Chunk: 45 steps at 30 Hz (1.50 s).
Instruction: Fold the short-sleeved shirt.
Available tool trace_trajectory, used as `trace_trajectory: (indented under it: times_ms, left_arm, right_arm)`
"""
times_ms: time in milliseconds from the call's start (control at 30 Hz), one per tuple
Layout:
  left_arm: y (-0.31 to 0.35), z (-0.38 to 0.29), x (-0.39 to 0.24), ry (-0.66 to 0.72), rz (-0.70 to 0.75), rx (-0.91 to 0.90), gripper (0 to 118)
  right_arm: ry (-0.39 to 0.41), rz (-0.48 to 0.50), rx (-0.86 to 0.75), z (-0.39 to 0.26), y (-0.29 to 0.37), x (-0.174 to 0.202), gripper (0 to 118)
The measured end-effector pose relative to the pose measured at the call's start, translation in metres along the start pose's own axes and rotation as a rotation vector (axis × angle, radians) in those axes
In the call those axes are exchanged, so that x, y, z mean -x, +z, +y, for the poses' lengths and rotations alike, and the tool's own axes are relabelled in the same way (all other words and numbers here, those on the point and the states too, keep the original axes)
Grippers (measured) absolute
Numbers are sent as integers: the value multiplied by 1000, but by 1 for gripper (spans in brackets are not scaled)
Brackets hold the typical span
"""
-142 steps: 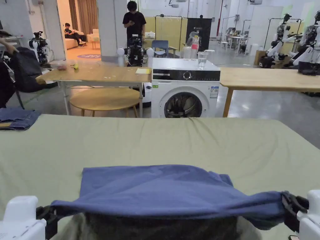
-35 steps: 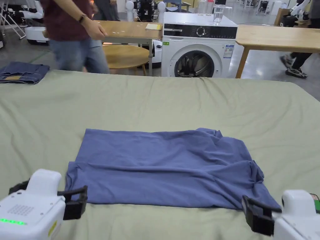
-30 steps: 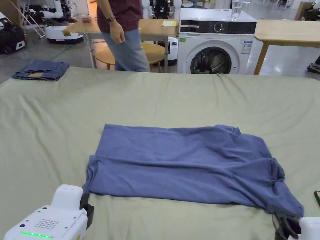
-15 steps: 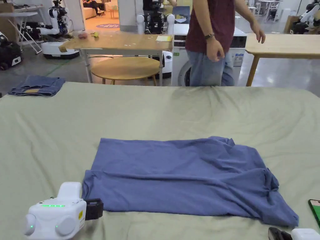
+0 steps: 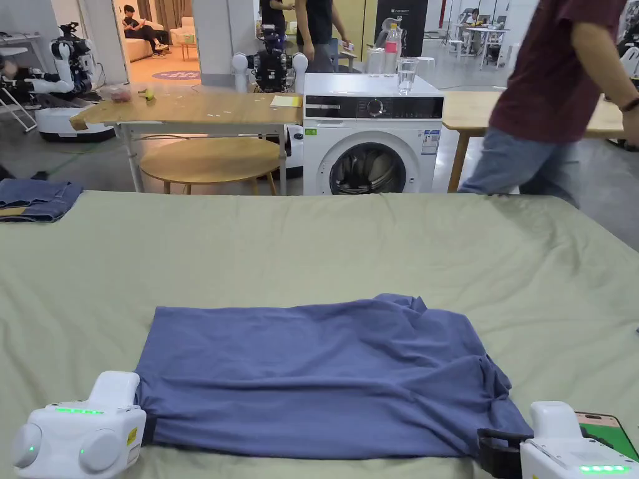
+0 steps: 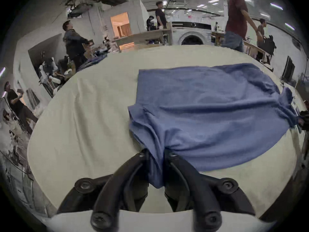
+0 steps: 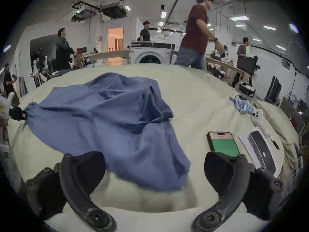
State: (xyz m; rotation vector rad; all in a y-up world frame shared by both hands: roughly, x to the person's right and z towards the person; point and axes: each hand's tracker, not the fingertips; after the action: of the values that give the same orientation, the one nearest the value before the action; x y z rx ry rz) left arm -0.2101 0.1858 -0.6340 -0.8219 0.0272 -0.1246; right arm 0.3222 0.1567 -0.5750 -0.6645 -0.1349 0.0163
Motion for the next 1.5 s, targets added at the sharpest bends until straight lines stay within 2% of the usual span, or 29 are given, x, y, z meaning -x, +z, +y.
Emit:
trace_trajectory:
  times_ms: [33, 67, 100, 133, 200, 300, 433, 567, 633, 767, 967, 1000, 1033, 1067, 1100, 1133, 1167, 1267, 1367, 1400, 1433, 1467, 1500]
  left_arm:
    - [-1, 2, 3, 2, -1, -6, 9]
    - [-2, 4, 3, 2, -2, -4, 9]
    - [-2, 5, 2, 1, -2, 1, 9]
    - [-3, 4, 2, 0, -4, 6, 8]
    - [-1, 3, 4, 12, -14, 10, 7]
    - [10, 0, 8, 38, -27, -5, 7]
    - [44, 4, 11, 55, -51, -70, 7]
    - [87, 1, 16, 51, -86, -131, 7]
    - [107, -10, 18, 46, -104, -150, 7]
    - [123, -44, 31, 56, -106, -118, 7]
    - [99, -92, 42, 178, -155, -19, 7]
    - [101, -95, 40, 165, -152, -27, 7]
    - [104, -97, 38, 161, -151, -30, 10]
    - [110, -98, 38, 156, -143, -62, 27]
    - [115, -95, 39, 153, -139, -75, 65]
    - [122, -90, 37, 127, -114, -83, 97]
    - [131, -83, 34, 79, -72, -116, 113]
    - [152, -59, 22, 36, -47, -255, 116]
    - [162, -31, -1, 4, -60, -349, 116]
    - [162, -24, -8, -8, -77, -363, 115]
    - [160, -17, -16, -11, -83, -360, 108]
    - [158, -12, -23, -9, -88, -360, 89]
    - [156, -11, -28, -9, -105, -372, 32]
  right_arm:
    - [-20, 9, 36, 3, -11, -4, 89]
    - [-55, 48, 100, 5, -21, -7, 45]
    - [-78, 73, 165, 4, -28, -11, 17]
    - [-83, 87, 192, 3, -32, -11, 7]
    - [-25, 90, 114, 6, -20, -3, 5]
    - [-7, 90, 69, 13, 4, 2, 5]
    - [-32, 134, -16, 29, 52, -5, 5]
    - [38, 163, -41, 38, 104, -6, 5]
    - [47, 176, -48, 33, 125, -7, 5]
    - [46, 188, -13, 9, 144, -11, 5]
    - [1, 168, 119, -49, 108, -10, 5]
    - [-1, 169, 122, -53, 106, -10, 11]
    - [-4, 168, 122, -56, 104, -10, 27]
    - [-9, 163, 116, -55, 107, -10, 57]
    - [-15, 165, 93, -52, 112, -11, 96]
    - [-11, 171, 86, -47, 117, -10, 110]
    - [0, 174, 79, -39, 123, -7, 110]
    - [69, 171, -57, -11, 140, 13, 110]
    - [82, 214, -172, 18, 147, 43, 110]
    - [76, 217, -199, 24, 148, 52, 110]
    - [80, 226, -222, 31, 147, 64, 103]
    - [88, 224, -226, 35, 146, 74, 79]
    - [92, 223, -233, 37, 145, 82, 20]
